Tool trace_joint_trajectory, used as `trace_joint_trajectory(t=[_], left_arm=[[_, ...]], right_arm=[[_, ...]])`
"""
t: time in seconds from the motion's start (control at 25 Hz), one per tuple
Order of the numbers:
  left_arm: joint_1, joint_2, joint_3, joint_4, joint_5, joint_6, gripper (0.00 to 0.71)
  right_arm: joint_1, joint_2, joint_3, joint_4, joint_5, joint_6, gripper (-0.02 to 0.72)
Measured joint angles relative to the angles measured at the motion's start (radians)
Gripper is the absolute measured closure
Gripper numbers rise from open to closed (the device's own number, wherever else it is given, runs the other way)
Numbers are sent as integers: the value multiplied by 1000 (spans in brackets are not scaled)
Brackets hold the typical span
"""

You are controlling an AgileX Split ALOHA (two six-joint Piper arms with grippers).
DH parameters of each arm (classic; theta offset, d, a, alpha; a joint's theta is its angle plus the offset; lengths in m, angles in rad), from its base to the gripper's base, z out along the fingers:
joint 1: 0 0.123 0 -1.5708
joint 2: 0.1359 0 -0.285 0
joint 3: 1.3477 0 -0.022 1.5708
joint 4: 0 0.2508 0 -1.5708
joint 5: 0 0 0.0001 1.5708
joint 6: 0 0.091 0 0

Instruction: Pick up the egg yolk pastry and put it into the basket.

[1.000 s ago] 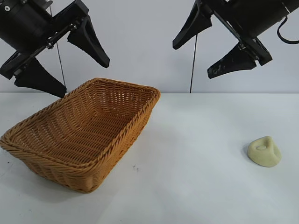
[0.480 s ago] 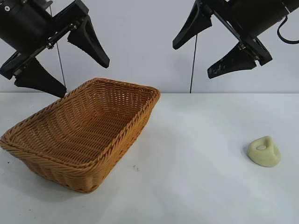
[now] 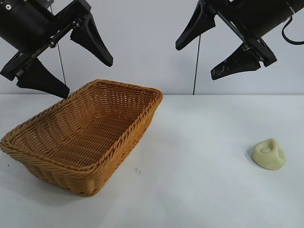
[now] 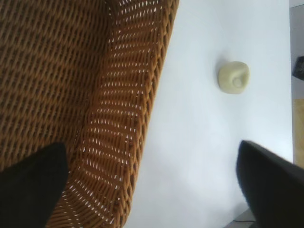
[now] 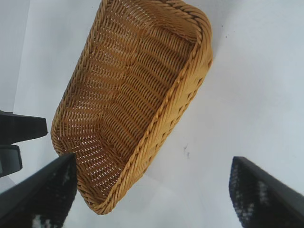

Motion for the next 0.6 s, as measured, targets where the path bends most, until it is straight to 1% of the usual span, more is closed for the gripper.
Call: trace_joint_trajectory(t=[0.2,0.28,0.44,0.6], left_arm=[[0,0,0,-1,58,-18,18],[0,-11,1,15,61,-44,18],[0,-76,11,99,60,-132,18],[0,-171,68,184,55,-265,18]], right_arm=[[0,0,0,0,0,0,80],[0,0,0,0,0,0,80],[0,0,0,0,0,0,80],[0,0,0,0,0,0,80]])
